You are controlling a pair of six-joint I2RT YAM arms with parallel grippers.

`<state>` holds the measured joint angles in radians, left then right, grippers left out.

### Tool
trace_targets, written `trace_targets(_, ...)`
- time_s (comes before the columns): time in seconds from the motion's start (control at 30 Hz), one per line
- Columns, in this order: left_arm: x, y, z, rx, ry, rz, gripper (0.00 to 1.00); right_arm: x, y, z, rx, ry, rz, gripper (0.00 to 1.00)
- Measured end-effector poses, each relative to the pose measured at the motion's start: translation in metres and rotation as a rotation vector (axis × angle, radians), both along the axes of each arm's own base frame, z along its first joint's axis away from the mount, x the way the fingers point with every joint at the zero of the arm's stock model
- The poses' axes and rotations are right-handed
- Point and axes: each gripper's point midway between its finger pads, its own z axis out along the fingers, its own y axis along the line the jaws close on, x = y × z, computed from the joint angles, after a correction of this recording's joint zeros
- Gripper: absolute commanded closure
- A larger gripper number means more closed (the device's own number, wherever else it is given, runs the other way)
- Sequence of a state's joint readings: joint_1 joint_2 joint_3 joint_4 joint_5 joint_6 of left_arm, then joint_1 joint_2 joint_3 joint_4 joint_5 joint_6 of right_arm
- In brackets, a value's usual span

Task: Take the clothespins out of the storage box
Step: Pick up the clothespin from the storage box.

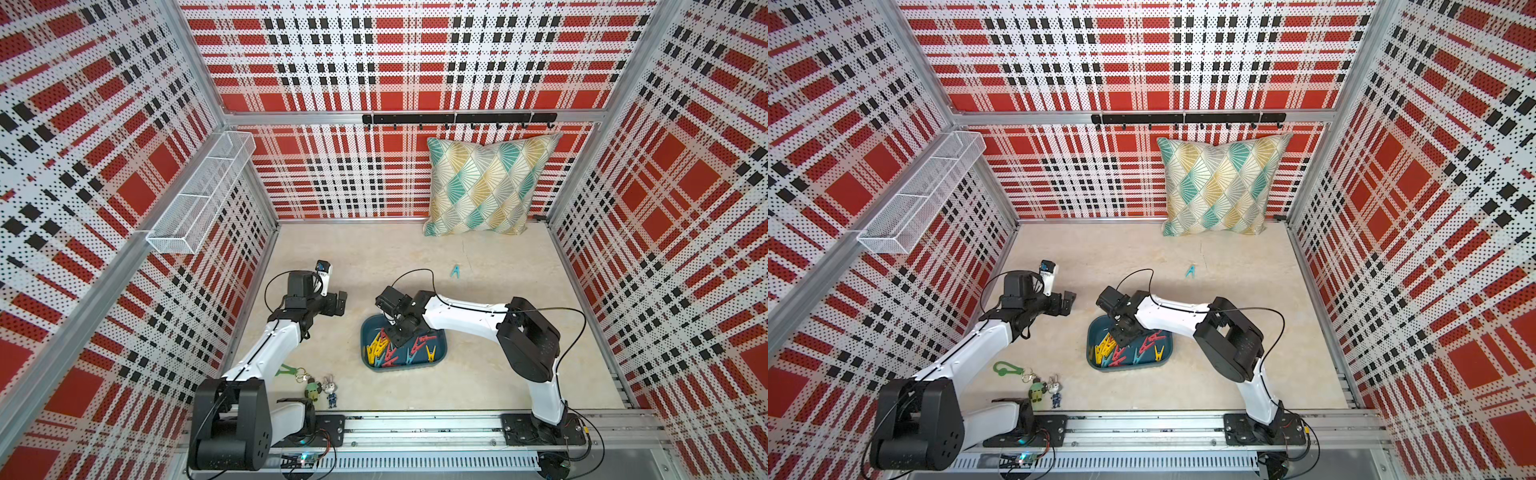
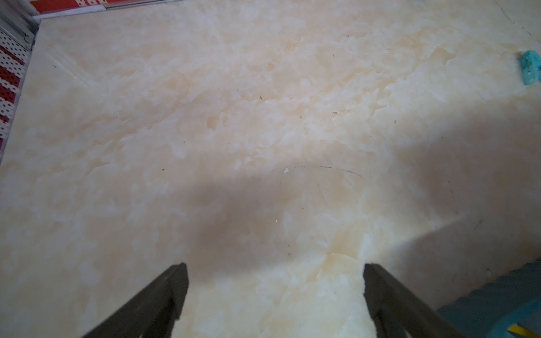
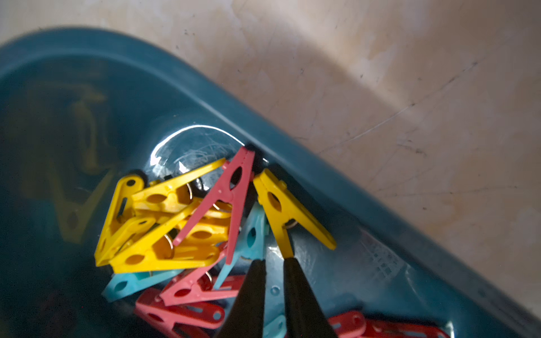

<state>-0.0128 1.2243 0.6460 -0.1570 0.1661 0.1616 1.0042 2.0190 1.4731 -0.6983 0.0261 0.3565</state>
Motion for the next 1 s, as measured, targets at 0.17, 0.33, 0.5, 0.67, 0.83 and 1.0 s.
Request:
trace_targets(0.17, 0.000, 0.000, 0.000, -0.002, 0.000, -0.002, 0.01, 0.002, 0.001, -0.006, -0.014, 0.001, -0.001, 0.82)
trace_targets(0.33, 0.000, 0.000, 0.000, -0.002, 0.000, -0.002, 0.01, 0.004, 0.002, -0.007, -0.018, -0.006, -0.003, 0.84)
trace_targets(0.5, 0.000, 0.000, 0.000, -0.002, 0.000, -0.002, 0.01, 0.005, 0.002, -0.008, -0.022, -0.010, -0.006, 0.84)
trace_targets(0.67, 0.000, 0.000, 0.000, -0.002, 0.000, -0.002, 0.01, 0.006, 0.002, -0.008, -0.020, -0.014, -0.007, 0.81)
trace_targets(0.83, 0.000, 0.000, 0.000, -0.002, 0.000, -0.002, 0.01, 0.008, 0.002, -0.008, -0.020, -0.022, -0.009, 0.79)
trace_targets(1.0, 0.000, -0.001, 0.000, -0.002, 0.000, -0.002, 0.01, 0.006, -0.002, -0.018, -0.044, -0.014, -0.012, 0.80)
